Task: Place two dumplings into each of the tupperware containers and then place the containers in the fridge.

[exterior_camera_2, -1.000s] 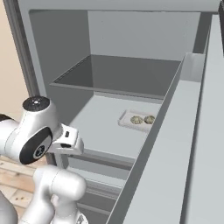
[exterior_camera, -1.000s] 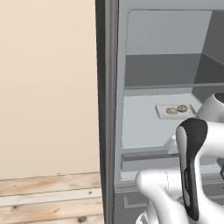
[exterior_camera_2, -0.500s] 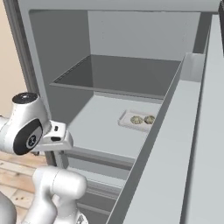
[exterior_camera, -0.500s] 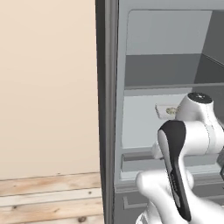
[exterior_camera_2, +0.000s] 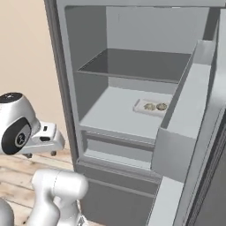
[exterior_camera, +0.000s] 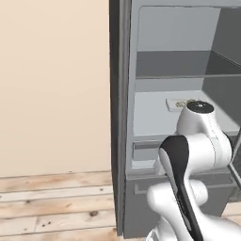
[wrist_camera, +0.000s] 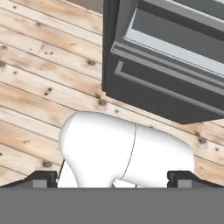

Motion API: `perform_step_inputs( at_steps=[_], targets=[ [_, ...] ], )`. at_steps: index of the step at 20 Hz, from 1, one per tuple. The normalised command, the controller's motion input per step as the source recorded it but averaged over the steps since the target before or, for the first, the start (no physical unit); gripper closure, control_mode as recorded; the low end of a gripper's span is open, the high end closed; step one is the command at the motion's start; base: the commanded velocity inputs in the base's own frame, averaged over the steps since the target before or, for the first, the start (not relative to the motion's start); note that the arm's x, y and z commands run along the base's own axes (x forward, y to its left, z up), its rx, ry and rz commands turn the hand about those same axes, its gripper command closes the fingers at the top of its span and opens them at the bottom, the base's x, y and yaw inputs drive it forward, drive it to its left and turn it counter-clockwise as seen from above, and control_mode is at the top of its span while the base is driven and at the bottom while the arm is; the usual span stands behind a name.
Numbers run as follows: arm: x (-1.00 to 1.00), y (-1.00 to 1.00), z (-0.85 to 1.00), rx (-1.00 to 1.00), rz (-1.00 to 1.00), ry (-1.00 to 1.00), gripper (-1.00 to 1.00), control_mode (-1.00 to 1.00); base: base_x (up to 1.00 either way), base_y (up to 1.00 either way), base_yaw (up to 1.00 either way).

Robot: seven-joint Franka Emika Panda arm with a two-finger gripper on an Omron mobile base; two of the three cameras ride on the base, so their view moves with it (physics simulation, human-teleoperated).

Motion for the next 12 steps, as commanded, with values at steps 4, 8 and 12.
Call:
perform_step_inputs(
  at_steps=[4, 8, 12],
  targets=[
    [0.00, 0.00, 0.00, 0.00, 0.00, 0.00, -1.00, 1.00, -0.39, 0.04, -0.43],
    [0.00, 0.00, 0.00, 0.00, 0.00, 0.00, -1.00, 1.00, -0.24, 0.00, -0.67],
    [0.00, 0.00, 0.00, 0.00, 0.00, 0.00, -1.00, 1.00, -0.53, 0.00, -0.67]
  ],
)
